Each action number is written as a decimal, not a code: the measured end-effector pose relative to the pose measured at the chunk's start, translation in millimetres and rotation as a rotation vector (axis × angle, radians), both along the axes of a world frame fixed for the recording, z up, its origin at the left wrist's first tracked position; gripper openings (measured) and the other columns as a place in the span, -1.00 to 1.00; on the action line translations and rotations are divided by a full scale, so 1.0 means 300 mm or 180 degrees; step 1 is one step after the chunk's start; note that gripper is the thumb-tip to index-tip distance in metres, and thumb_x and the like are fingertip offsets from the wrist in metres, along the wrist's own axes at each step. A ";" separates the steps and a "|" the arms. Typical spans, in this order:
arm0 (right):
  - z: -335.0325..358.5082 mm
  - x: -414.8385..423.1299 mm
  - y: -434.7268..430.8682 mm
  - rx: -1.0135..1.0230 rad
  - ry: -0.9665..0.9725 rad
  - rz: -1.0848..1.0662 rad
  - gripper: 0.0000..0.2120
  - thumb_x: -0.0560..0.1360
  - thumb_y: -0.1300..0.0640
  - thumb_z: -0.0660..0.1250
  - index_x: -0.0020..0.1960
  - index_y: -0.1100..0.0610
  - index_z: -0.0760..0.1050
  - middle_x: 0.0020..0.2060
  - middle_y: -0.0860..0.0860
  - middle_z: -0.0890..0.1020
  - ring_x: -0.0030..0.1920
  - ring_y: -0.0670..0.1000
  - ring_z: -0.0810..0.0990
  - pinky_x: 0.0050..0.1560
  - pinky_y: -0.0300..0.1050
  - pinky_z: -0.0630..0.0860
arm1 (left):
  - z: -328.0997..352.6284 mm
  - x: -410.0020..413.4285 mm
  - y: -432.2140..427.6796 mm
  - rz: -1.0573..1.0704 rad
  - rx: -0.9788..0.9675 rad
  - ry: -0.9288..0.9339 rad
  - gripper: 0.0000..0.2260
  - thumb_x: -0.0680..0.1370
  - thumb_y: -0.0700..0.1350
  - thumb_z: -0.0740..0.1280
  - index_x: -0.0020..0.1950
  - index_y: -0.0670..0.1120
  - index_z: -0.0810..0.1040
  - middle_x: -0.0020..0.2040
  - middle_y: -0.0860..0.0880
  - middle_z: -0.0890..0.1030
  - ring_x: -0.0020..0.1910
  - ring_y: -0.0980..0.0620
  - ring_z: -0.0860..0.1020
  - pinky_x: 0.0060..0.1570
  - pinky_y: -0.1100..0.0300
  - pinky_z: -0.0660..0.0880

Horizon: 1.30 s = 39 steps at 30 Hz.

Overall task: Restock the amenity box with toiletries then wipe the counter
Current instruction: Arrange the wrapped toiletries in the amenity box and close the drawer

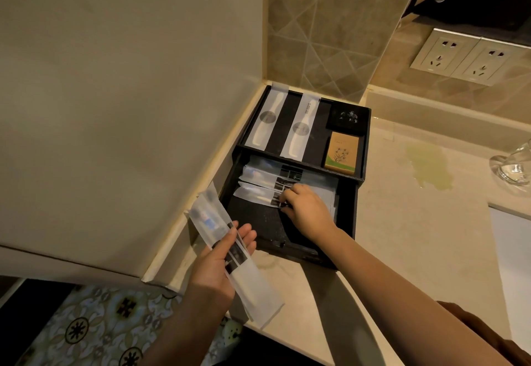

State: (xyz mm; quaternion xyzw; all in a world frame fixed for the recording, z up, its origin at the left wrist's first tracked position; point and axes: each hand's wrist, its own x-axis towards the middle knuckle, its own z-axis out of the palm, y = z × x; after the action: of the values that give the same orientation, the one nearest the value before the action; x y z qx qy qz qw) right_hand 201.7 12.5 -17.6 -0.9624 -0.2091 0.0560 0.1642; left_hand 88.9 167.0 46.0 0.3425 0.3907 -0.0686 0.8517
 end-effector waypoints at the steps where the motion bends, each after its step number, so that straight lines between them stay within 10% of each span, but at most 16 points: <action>1: -0.001 0.001 0.001 0.0025 -0.0010 -0.0031 -0.77 0.51 0.14 0.30 0.15 0.16 0.50 0.11 0.13 0.54 0.16 0.13 0.45 0.11 -0.03 0.42 | -0.002 0.000 0.000 0.0004 0.0005 0.0009 -0.87 0.55 -0.19 0.24 0.06 -0.09 0.52 0.02 -0.15 0.62 -0.01 -0.09 0.59 0.08 0.04 0.45; 17: 0.061 -0.004 0.003 0.0533 0.0166 -0.0266 -0.76 0.51 0.06 0.31 0.13 0.13 0.50 0.06 0.05 0.56 0.11 0.03 0.48 0.06 -0.12 0.43 | -0.005 0.035 -0.010 -0.0224 -0.0123 -0.0435 -0.79 0.61 -0.18 0.11 0.11 -0.07 0.52 -0.12 -0.11 0.71 0.05 -0.10 0.59 0.09 0.04 0.45; 24: 0.280 -0.171 0.020 0.1963 0.2001 -0.0277 -0.86 0.54 0.02 0.26 -0.13 0.02 0.56 -0.13 0.04 0.64 -0.10 0.02 0.62 -0.04 -0.10 0.56 | 0.030 0.093 -0.043 -0.0350 -0.0528 -0.0839 -0.74 0.59 -0.12 0.13 0.22 -0.06 0.52 0.13 -0.09 0.66 0.20 0.00 0.56 0.22 0.00 0.41; 39: 0.286 -0.150 -0.070 0.2102 0.1385 -0.1331 -0.79 0.56 0.12 0.23 -0.14 0.04 0.63 -0.28 -0.19 0.60 -0.22 -0.20 0.53 -0.24 -0.35 0.35 | 0.018 0.111 -0.044 -0.0367 -0.0072 -0.0682 -0.75 0.54 -0.17 0.26 0.20 -0.04 0.54 0.14 -0.14 0.65 0.08 -0.04 0.64 0.23 -0.07 0.45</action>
State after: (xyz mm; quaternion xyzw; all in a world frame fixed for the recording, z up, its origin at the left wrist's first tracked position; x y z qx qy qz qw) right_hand 156.8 -8.6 68.1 -0.8457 0.0228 0.1530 0.5107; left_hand 122.3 153.9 51.6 0.3601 0.2762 -0.0849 0.8870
